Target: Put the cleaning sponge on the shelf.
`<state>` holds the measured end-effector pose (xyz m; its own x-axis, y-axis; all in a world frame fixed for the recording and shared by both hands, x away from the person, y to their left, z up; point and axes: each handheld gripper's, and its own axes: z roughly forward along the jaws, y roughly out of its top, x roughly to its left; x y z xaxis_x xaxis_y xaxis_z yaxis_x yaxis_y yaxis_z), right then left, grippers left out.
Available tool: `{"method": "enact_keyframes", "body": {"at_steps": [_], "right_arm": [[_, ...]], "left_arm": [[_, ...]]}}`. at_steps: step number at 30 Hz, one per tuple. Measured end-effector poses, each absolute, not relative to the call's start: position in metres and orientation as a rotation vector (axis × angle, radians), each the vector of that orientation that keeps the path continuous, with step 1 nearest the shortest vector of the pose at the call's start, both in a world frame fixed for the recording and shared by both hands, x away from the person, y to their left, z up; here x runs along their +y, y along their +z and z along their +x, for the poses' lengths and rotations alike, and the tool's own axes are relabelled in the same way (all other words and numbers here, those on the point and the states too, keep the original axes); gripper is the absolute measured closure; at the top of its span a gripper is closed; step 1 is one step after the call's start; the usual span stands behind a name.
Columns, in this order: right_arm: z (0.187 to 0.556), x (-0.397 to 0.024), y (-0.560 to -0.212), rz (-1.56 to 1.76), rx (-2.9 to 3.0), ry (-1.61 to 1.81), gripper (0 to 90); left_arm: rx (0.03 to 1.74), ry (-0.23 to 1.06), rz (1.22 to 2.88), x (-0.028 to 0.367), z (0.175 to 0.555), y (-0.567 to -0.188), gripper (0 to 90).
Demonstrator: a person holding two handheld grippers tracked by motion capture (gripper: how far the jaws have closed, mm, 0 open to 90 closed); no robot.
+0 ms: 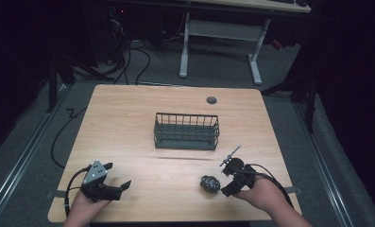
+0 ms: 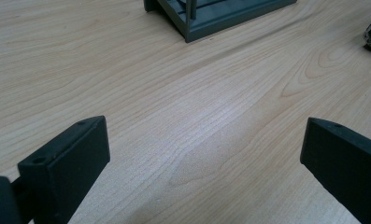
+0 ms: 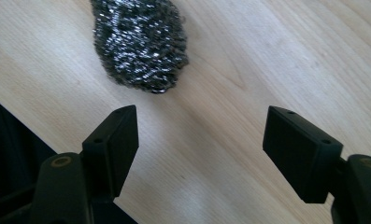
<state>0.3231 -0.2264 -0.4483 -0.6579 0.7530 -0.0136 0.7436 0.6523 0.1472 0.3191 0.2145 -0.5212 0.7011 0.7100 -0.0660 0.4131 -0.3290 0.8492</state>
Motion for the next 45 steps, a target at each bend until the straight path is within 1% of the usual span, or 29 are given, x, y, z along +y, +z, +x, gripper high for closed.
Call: {"method": "enact_keyframes", "body": {"at_steps": [12, 19, 24, 26, 29, 31, 32, 35, 40, 45], "right_arm": [[0.326, -0.201, -0.46, 1.211, 2.833, 0.222, 21.0], [0.331, -0.185, -0.472, 1.137, 2.874, 0.216, 22.3], [0.334, -0.181, -0.477, 1.159, 2.879, 0.217, 22.2], [0.334, -0.18, -0.478, 1.152, 2.875, 0.219, 26.7], [0.334, -0.181, -0.48, 1.154, 2.871, 0.217, 29.8], [0.334, -0.181, -0.482, 1.146, 2.86, 0.226, 39.0], [0.335, -0.182, -0.482, 1.135, 2.862, 0.238, 40.1], [0.335, -0.182, -0.481, 1.151, 2.851, 0.254, 41.9], [0.333, -0.183, -0.475, 1.166, 2.843, 0.256, 42.6], [0.335, -0.19, -0.461, 1.156, 2.818, 0.275, 43.4]], "left_arm": [[0.862, 0.4, 1.968, 0.214, 0.319, -0.52, 2.0], [0.86, 0.393, 1.974, 0.212, 0.319, -0.521, 2.0], [0.866, 0.395, 1.963, 0.215, 0.319, -0.521, 2.0], [0.867, 0.396, 1.964, 0.215, 0.32, -0.521, 2.0], [0.865, 0.397, 1.965, 0.215, 0.319, -0.521, 2.0], [0.865, 0.4, 1.965, 0.215, 0.319, -0.521, 2.1], [0.866, 0.4, 1.966, 0.215, 0.319, -0.521, 2.1], [0.87, 0.402, 1.966, 0.215, 0.32, -0.521, 2.2], [0.87, 0.401, 1.964, 0.215, 0.32, -0.521, 2.2], [0.874, 0.405, 1.963, 0.215, 0.32, -0.521, 2.2]]}}
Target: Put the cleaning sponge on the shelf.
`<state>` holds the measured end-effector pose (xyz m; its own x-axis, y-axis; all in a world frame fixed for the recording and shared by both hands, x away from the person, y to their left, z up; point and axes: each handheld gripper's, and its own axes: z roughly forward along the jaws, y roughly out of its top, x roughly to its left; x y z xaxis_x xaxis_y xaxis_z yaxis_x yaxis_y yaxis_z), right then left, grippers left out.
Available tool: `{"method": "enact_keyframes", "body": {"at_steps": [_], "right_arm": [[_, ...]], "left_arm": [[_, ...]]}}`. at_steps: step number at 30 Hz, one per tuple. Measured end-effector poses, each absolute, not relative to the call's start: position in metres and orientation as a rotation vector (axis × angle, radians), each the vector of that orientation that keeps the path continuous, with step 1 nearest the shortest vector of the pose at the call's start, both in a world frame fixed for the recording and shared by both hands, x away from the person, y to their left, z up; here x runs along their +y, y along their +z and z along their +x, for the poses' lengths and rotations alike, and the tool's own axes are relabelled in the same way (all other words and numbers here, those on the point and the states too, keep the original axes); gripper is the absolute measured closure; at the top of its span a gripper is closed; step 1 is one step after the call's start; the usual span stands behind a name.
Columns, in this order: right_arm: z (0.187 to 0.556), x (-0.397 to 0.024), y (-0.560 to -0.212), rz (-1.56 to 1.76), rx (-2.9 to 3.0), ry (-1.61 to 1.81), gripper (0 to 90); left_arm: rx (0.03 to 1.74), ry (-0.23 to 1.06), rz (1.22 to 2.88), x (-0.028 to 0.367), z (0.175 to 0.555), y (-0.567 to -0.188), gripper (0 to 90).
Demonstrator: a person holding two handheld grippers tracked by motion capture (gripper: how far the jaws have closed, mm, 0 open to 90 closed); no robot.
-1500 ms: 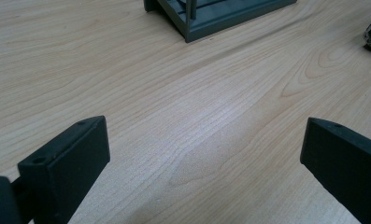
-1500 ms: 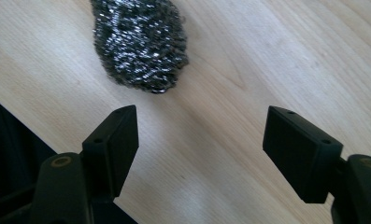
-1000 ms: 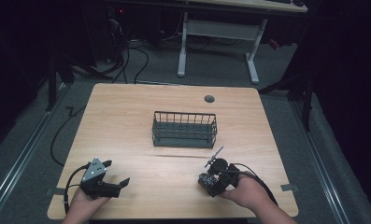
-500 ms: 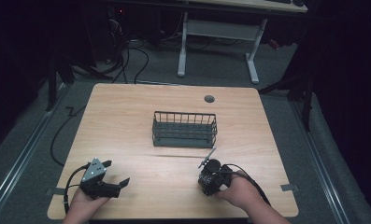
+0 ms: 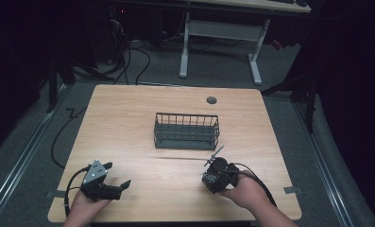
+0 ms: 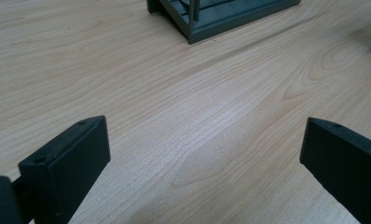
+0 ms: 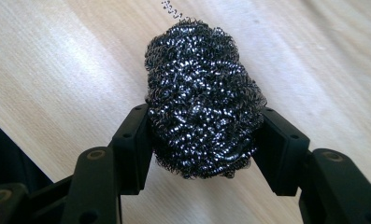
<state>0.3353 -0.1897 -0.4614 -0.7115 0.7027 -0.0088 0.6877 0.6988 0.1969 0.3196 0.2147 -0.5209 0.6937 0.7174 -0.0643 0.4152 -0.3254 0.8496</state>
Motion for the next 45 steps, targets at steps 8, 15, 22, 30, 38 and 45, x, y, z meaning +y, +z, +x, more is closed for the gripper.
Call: {"method": "enact_keyframes", "body": {"at_steps": [8, 15, 22, 30, 38, 45], "right_arm": [[0.339, -0.199, -0.452, 1.186, 2.81, 0.267, 43.7], [0.345, -0.205, -0.439, 1.221, 2.804, 0.241, 44.1], [0.357, -0.212, -0.427, 1.255, 2.791, 0.242, 44.3], [0.372, -0.214, -0.413, 1.286, 2.78, 0.243, 44.4], [0.388, -0.214, -0.402, 1.321, 2.777, 0.234, 44.6], [0.409, -0.209, -0.385, 1.351, 2.785, 0.227, 44.6]], "left_arm": [[0.876, 0.406, 1.96, 0.215, 0.319, -0.521, 2.2], [0.876, 0.403, 1.964, 0.215, 0.319, -0.521, 2.2], [0.88, 0.4, 1.966, 0.216, 0.319, -0.521, 2.3], [0.882, 0.409, 1.966, 0.216, 0.319, -0.522, 2.3], [0.883, 0.404, 1.965, 0.216, 0.319, -0.522, 2.3], [0.885, 0.399, 1.963, 0.217, 0.319, -0.522, 2.4]]}}
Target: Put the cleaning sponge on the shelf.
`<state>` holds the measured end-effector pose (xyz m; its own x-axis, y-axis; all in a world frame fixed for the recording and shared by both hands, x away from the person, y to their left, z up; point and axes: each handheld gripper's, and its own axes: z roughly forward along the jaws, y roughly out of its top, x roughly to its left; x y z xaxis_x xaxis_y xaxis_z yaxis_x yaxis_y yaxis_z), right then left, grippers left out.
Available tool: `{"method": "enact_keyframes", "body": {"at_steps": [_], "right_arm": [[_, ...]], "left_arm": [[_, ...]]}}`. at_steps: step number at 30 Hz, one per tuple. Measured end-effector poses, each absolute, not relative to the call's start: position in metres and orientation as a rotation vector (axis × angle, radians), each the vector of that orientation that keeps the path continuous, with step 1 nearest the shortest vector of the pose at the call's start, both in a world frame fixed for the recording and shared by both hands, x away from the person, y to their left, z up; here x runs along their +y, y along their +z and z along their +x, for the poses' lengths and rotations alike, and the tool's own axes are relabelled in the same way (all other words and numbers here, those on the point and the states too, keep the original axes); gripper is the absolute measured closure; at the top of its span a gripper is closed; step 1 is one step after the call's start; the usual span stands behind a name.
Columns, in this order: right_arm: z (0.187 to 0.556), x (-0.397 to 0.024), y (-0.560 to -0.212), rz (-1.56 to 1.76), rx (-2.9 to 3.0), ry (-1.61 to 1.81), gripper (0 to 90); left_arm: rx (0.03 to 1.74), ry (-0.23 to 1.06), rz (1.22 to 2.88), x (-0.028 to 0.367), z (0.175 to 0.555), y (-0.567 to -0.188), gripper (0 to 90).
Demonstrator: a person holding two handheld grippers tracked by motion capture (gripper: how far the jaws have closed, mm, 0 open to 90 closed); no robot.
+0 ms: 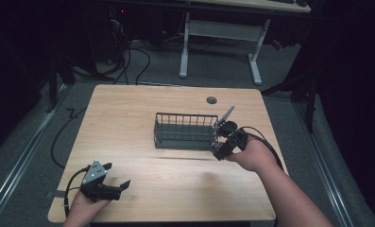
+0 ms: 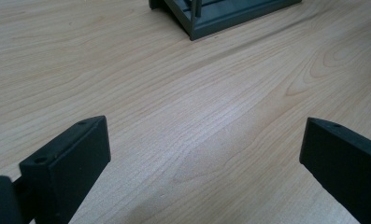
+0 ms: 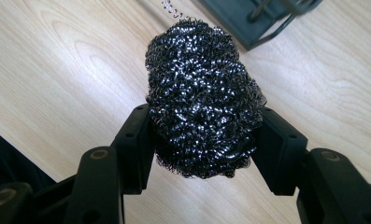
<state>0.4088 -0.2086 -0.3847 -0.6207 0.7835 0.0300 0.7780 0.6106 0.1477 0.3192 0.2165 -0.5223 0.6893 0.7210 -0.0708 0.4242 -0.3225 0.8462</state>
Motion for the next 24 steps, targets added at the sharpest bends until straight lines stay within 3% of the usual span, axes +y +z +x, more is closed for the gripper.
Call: {"method": "enact_keyframes", "body": {"at_steps": [24], "right_arm": [[0.461, -0.19, -0.365, 1.392, 2.779, 0.254, 44.5]], "left_arm": [[0.89, 0.395, 1.958, 0.218, 0.319, -0.522, 2.6]]}}
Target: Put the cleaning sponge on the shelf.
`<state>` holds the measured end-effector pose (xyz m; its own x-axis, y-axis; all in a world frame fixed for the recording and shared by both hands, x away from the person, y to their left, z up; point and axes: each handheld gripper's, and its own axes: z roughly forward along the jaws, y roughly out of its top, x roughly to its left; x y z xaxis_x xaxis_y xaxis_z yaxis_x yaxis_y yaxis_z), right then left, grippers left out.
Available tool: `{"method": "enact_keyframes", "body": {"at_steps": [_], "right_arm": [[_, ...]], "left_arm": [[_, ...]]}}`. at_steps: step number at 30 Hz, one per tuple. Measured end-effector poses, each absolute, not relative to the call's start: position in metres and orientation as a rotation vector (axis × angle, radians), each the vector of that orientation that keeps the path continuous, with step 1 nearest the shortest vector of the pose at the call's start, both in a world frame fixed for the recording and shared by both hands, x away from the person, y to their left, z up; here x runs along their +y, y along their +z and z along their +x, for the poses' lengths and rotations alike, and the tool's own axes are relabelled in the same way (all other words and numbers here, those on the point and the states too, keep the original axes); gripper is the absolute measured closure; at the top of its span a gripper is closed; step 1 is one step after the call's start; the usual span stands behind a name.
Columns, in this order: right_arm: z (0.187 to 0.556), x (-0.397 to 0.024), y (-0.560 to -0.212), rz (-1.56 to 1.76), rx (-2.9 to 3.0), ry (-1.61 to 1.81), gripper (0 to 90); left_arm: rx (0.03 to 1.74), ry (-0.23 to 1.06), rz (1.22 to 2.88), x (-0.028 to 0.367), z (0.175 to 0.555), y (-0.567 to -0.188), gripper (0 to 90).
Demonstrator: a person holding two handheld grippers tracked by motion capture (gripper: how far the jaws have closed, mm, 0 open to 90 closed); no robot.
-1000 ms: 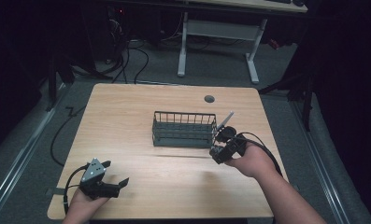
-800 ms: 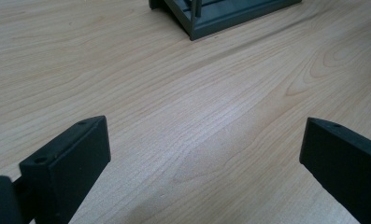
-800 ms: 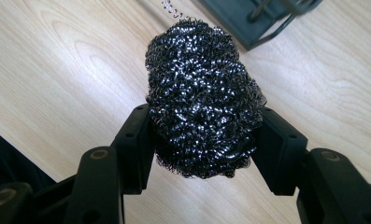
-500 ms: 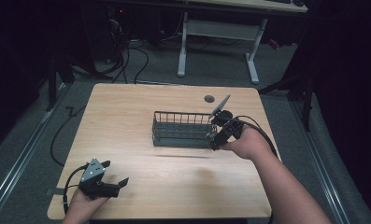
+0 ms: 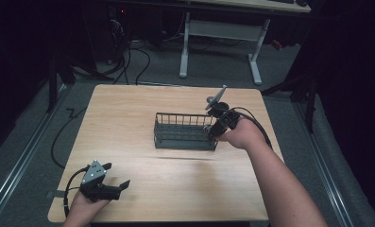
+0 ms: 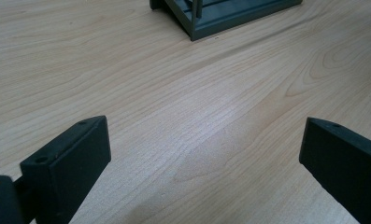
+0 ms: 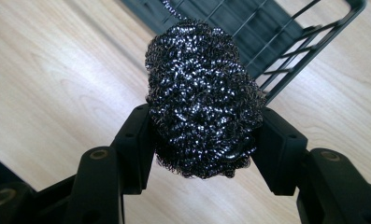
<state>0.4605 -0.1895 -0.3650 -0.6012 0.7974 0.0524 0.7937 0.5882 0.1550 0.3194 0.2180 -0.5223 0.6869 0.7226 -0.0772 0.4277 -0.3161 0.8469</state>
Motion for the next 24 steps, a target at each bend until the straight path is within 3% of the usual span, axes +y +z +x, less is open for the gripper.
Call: {"method": "enact_keyframes", "body": {"at_steps": [24], "right_arm": [[0.503, -0.159, -0.365, 1.398, 2.745, 0.261, 44.3]], "left_arm": [[0.893, 0.395, 1.946, 0.22, 0.319, -0.522, 2.7]]}}
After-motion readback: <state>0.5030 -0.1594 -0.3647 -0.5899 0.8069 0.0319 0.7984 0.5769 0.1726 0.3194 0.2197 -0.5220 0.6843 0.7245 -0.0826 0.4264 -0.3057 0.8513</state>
